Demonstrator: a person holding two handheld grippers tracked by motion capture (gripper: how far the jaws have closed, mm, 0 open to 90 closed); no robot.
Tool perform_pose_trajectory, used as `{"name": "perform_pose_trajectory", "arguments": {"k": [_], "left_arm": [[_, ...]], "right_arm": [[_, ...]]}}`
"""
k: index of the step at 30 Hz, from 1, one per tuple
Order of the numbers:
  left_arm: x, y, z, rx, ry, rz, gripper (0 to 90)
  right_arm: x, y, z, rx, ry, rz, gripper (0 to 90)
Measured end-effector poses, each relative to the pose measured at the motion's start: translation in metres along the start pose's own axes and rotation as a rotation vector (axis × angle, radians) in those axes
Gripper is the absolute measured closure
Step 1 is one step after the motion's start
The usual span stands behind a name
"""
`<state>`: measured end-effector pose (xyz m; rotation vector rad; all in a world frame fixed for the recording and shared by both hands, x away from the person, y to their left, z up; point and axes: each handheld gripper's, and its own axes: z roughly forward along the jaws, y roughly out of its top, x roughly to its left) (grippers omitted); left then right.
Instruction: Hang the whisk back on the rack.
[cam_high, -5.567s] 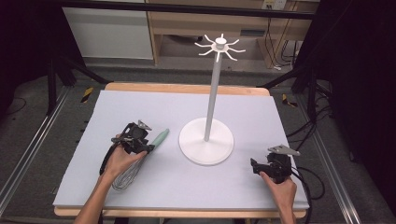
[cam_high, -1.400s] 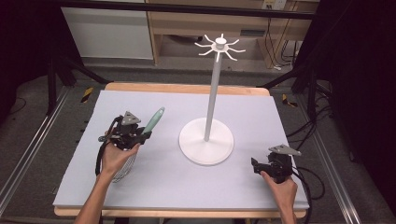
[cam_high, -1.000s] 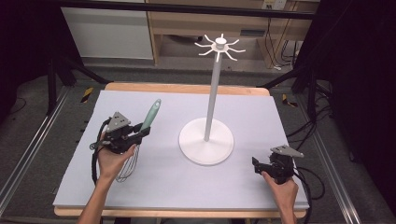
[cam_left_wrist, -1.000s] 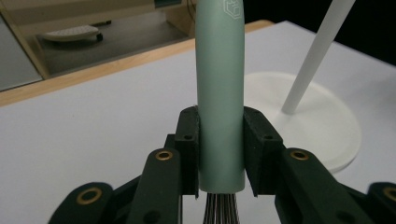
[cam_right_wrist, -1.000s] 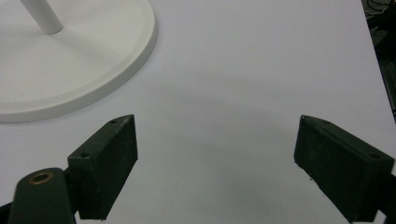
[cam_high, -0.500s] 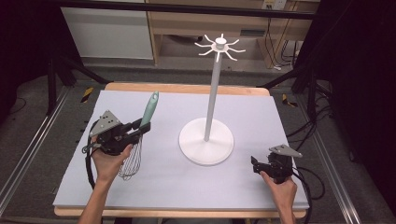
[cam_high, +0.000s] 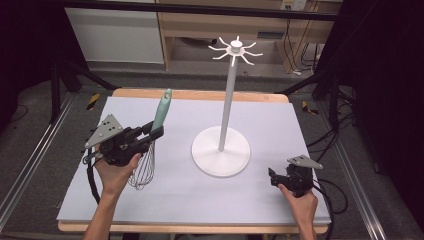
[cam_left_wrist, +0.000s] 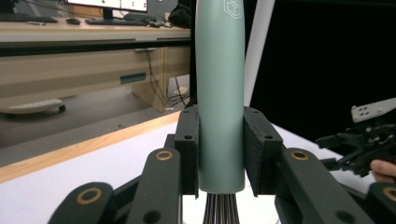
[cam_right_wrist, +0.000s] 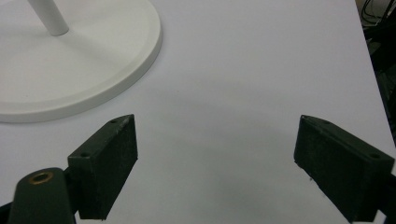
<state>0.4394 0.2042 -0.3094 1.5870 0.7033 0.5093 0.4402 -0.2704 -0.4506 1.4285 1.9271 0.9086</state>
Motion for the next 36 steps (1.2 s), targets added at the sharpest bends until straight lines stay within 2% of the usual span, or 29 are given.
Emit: {"name": "perform_pose_trajectory", "arguments": {"k": [20,25,29,36], "left_arm": [[-0.033,0.038,0.020,-0.063,-0.082,0.066,68.9],[-0.035,0.048,0.025,-0.081,-0.089,0.070,68.8],[-0.034,0.055,0.029,-0.100,-0.107,0.058,68.9],[-0.033,0.066,0.042,-0.101,-0.127,0.056,68.9]], "right_arm": [[0.000,0.000,0.003,0.008,-0.009,-0.009,13.9],[-0.001,0.000,0.002,0.006,-0.010,-0.010,13.9],[0.000,0.000,0.004,0.014,-0.009,-0.005,13.9],[-0.001,0.000,0.004,0.013,-0.011,-0.010,13.9]]}}
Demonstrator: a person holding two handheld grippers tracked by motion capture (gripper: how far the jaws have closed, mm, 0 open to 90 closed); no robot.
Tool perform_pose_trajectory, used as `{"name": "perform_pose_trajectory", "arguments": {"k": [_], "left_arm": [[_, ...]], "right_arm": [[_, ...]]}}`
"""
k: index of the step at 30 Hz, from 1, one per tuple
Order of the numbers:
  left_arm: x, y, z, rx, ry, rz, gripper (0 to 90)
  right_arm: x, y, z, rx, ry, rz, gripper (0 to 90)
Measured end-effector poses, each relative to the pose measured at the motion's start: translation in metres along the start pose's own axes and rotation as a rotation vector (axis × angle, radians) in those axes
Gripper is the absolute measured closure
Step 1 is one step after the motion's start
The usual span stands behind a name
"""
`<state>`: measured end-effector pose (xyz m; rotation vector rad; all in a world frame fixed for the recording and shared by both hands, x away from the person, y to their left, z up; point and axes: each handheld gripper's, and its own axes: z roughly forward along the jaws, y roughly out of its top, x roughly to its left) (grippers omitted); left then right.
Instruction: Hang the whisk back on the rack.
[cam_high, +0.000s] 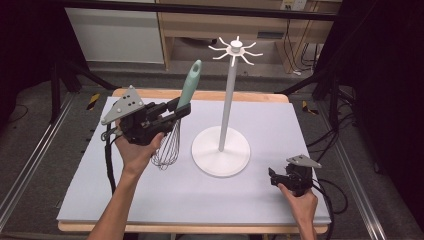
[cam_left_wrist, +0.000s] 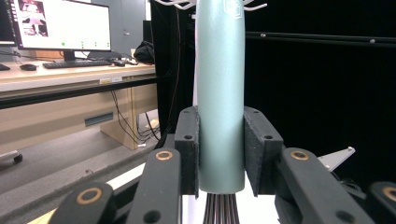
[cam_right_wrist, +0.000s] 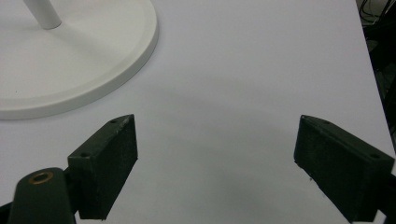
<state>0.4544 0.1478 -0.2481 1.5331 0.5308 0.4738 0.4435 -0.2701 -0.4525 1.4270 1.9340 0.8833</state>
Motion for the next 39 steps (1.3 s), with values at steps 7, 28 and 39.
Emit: {"name": "perform_pose_trajectory", "arguments": {"k": [7,28,39], "left_arm": [[0.002,0.003,0.014,0.013,-0.007,-0.004,68.9],[0.005,0.010,0.032,0.023,-0.032,-0.017,68.8],[0.011,0.008,0.040,0.025,-0.042,-0.039,68.8]], "right_arm": [[0.000,0.000,0.000,0.001,0.003,-0.003,13.9],[-0.001,0.000,0.001,0.006,0.001,-0.006,13.9],[-0.001,0.000,-0.001,0.000,0.001,0.002,13.8]]}}
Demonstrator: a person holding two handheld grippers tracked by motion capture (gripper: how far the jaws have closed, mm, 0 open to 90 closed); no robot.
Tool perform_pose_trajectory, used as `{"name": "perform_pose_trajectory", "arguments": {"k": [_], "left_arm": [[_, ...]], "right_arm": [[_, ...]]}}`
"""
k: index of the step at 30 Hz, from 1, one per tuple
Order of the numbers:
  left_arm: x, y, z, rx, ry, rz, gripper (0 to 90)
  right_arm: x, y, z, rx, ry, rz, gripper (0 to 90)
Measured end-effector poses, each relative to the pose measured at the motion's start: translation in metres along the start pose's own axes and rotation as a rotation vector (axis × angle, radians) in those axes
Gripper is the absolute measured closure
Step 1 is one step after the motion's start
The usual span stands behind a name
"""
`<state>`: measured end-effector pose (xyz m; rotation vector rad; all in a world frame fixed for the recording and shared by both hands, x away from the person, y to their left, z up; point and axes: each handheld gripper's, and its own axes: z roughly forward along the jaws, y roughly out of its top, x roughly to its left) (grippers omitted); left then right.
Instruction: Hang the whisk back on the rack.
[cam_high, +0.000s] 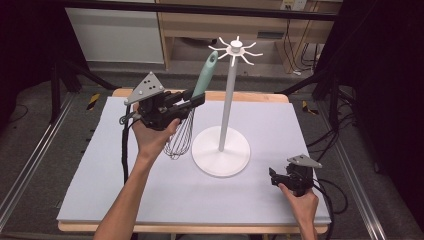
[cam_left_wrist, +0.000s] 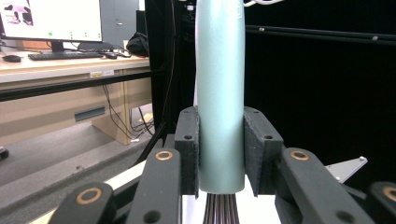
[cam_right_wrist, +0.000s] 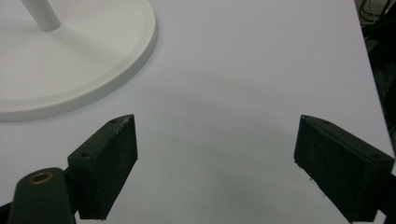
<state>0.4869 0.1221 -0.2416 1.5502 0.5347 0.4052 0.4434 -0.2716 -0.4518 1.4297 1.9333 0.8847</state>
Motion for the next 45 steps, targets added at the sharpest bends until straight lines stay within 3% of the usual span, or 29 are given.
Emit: {"name": "perform_pose_trajectory", "arguments": {"k": [1,3,11,14,18,30,45], "left_arm": [[0.001,0.001,0.003,0.007,-0.015,-0.015,68.8],[0.001,0.002,0.007,0.016,-0.010,-0.005,68.8],[0.002,-0.005,0.009,0.003,-0.026,-0.017,68.8],[0.005,-0.007,0.012,0.011,-0.039,-0.026,68.8],[0.001,-0.008,0.013,0.017,-0.022,0.008,68.8],[0.012,-0.005,0.014,0.023,-0.035,-0.022,68.9],[0.010,-0.002,0.014,0.045,-0.066,0.003,69.0]], "right_arm": [[0.000,0.000,0.001,-0.009,0.013,0.015,13.8],[-0.001,0.001,0.003,0.007,0.038,0.026,14.3],[-0.003,-0.002,0.003,0.013,0.026,0.034,13.9],[-0.003,-0.002,0.003,0.011,0.023,0.013,14.0],[-0.003,-0.002,0.004,0.020,0.018,0.018,13.9],[-0.002,-0.003,0.005,0.018,0.011,0.013,13.9],[-0.002,-0.002,0.004,0.015,0.016,0.010,14.0]]}}
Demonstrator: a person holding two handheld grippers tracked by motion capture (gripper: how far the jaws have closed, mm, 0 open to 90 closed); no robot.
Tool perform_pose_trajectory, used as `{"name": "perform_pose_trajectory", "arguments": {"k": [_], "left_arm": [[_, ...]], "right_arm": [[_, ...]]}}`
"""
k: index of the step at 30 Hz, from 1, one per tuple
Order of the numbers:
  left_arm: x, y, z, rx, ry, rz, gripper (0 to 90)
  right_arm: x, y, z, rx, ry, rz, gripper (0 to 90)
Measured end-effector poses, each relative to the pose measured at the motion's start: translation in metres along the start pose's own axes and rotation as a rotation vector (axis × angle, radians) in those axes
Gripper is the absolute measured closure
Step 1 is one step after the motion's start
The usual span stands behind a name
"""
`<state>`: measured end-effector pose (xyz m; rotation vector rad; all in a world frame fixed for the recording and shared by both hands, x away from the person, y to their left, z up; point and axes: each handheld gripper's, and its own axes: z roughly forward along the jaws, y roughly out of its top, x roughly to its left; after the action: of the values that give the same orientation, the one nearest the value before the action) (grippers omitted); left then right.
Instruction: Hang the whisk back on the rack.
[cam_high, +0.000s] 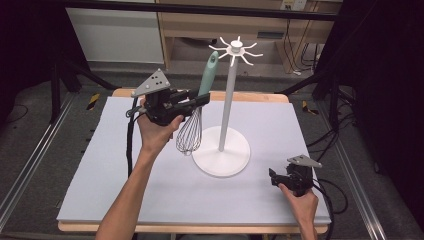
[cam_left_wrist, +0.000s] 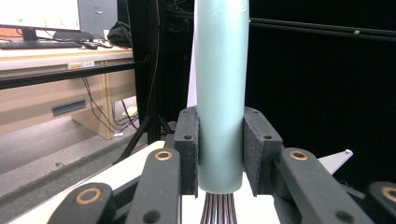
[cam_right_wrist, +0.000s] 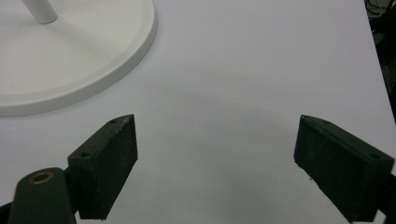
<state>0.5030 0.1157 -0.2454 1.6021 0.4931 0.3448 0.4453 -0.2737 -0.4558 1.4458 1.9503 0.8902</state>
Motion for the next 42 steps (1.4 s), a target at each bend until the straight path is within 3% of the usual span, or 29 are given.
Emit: {"name": "perform_pose_trajectory", "arguments": {"k": [18,29,38,42], "left_arm": [[0.000,0.002,0.017,0.048,-0.012,0.022,69.0],[0.000,0.001,0.024,0.049,-0.007,0.032,69.0],[-0.004,0.002,0.025,0.057,0.046,0.078,68.8],[-0.005,0.002,0.026,0.057,0.059,0.080,68.3]], "right_arm": [[0.000,0.000,0.000,0.001,0.000,-0.002,14.0],[0.000,0.000,0.000,0.004,-0.001,0.000,13.9],[0.000,0.000,0.000,0.004,-0.001,0.003,13.9],[-0.001,0.000,-0.001,0.002,-0.001,-0.003,13.9]]}}
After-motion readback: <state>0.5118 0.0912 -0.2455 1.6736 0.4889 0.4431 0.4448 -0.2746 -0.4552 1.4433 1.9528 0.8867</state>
